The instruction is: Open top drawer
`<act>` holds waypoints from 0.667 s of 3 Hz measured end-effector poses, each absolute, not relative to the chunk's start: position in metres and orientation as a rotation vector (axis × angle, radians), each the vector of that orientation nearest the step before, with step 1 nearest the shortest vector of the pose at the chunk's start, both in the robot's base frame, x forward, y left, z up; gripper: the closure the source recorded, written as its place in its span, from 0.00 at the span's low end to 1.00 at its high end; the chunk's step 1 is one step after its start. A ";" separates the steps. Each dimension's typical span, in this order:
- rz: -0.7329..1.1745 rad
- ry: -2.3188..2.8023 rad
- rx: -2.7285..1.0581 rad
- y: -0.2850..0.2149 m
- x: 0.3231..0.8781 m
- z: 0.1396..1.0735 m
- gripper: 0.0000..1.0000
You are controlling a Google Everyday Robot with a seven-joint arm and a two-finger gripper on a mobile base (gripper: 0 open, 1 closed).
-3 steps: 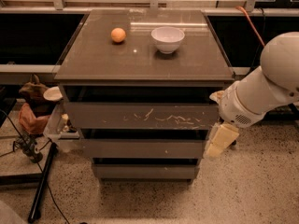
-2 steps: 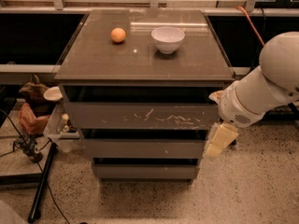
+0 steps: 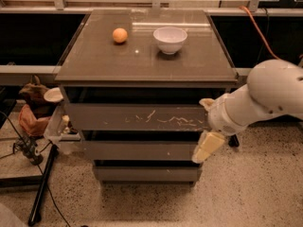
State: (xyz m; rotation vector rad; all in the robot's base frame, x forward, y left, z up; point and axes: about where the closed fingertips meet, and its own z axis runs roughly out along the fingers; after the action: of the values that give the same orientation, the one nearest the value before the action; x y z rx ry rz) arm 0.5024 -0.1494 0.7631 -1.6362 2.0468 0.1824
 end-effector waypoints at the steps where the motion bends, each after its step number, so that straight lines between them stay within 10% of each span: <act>1: 0.157 1.924 -1.595 -0.134 0.537 0.738 0.00; 2: 0.166 1.808 -1.531 -0.119 0.571 0.717 0.00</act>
Offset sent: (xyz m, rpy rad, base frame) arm 0.1101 0.0455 -0.0716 0.2622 -0.3245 0.0466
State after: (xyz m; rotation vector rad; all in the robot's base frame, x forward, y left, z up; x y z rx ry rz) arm 0.5710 -0.1186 0.7173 -1.5311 1.8079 0.1657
